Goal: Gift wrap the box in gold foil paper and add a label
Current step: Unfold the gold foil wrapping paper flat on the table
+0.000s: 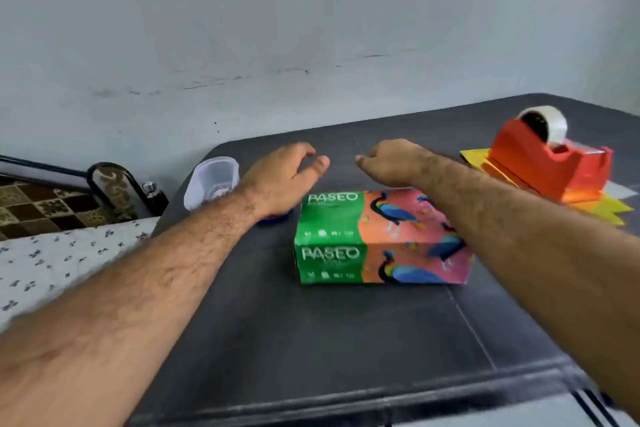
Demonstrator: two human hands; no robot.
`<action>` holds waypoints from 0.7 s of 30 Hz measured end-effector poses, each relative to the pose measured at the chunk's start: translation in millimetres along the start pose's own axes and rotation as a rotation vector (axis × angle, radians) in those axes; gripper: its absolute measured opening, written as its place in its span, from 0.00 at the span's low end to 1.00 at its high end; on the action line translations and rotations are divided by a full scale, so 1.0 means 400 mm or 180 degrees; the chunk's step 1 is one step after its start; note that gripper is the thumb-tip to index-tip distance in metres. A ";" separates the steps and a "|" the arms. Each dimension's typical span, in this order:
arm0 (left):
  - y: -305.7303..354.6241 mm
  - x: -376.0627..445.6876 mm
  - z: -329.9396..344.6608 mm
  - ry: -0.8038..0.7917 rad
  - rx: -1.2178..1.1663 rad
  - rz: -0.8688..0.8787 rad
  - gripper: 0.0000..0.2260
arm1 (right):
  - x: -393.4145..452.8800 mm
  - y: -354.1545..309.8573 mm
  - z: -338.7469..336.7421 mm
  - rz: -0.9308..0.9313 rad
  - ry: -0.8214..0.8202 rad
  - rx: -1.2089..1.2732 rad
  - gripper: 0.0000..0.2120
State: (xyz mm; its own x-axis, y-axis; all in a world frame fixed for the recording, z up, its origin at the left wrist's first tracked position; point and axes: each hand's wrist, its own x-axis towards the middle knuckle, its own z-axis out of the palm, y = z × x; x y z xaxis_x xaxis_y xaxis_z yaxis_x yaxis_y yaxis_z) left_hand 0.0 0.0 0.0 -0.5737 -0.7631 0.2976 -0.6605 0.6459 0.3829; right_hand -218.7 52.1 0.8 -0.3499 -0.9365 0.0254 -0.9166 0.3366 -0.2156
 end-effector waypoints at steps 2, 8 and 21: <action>0.014 -0.032 0.012 -0.0339 0.0029 -0.0154 0.33 | -0.049 0.026 0.003 0.0129 -0.0214 -0.0043 0.32; 0.074 -0.154 0.059 -0.0643 -0.0243 -0.0424 0.35 | -0.217 0.063 -0.002 0.0538 -0.0424 0.0215 0.35; 0.017 -0.318 -0.046 -0.0270 -0.0368 -0.0882 0.36 | -0.298 -0.086 0.020 0.0227 -0.0500 0.0407 0.33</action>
State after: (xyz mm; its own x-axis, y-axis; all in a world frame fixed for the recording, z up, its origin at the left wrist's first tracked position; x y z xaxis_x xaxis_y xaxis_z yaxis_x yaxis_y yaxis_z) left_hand 77.5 101.0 -19.0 -0.4210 -0.9020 0.0957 -0.7408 0.4028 0.5376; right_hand -143.8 151.5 -2.6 -0.3693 -0.9180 -0.1446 -0.8552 0.3966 -0.3338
